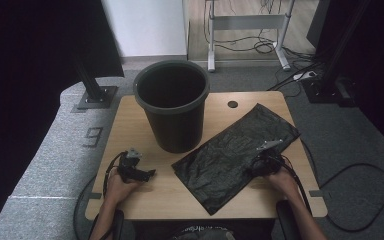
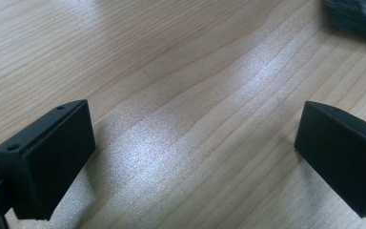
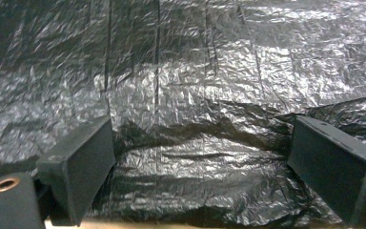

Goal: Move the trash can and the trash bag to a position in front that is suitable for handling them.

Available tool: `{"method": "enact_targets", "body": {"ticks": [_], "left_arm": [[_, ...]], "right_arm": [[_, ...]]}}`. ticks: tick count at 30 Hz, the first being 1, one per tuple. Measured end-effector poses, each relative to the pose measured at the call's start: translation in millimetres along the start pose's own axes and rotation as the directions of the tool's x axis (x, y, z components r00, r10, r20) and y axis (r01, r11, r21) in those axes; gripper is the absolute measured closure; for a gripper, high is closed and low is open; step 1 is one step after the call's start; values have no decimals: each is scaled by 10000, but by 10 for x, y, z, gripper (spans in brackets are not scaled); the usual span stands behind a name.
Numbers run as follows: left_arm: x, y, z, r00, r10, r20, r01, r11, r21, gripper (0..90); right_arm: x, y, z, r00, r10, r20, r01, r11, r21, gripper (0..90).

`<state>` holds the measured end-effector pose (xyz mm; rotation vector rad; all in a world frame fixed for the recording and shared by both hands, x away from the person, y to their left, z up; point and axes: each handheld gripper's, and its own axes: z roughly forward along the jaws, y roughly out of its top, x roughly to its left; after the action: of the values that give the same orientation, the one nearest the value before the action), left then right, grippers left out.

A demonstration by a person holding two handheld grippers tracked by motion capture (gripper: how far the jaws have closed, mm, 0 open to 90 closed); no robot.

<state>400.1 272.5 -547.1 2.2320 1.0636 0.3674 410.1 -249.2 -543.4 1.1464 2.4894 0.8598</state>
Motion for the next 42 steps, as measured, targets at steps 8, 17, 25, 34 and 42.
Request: {"method": "enact_targets", "body": {"ticks": [8, 17, 25, 34, 42], "left_arm": [[-4, 5, 4, 10000, -8, -24, 8, 10000, 2, 0], [-10, 20, 16, 10000, 32, -1, -32, 10000, 9, 0], [-3, 13, 11, 9999, 103, 66, -103, 9999, 5, 0], [10, 39, 32, 10000, 28, 10, -28, 10000, 4, 0], [72, 97, 33, 9997, -11, 227, 5, 9996, 273, 0]], "right_arm": [[-418, -312, -316, 9904, -999, -958, 1046, 9935, 458, 151], [-108, 191, -81, 9992, -338, -202, 330, 9988, -358, 0], [-106, 184, 196, 9974, -584, -418, 575, 9981, -232, 11], [-410, -252, -159, 9949, -803, -610, 801, 9968, -56, 17], [-429, -265, -191, 9967, -523, -613, 491, 9974, -532, 0]]}}
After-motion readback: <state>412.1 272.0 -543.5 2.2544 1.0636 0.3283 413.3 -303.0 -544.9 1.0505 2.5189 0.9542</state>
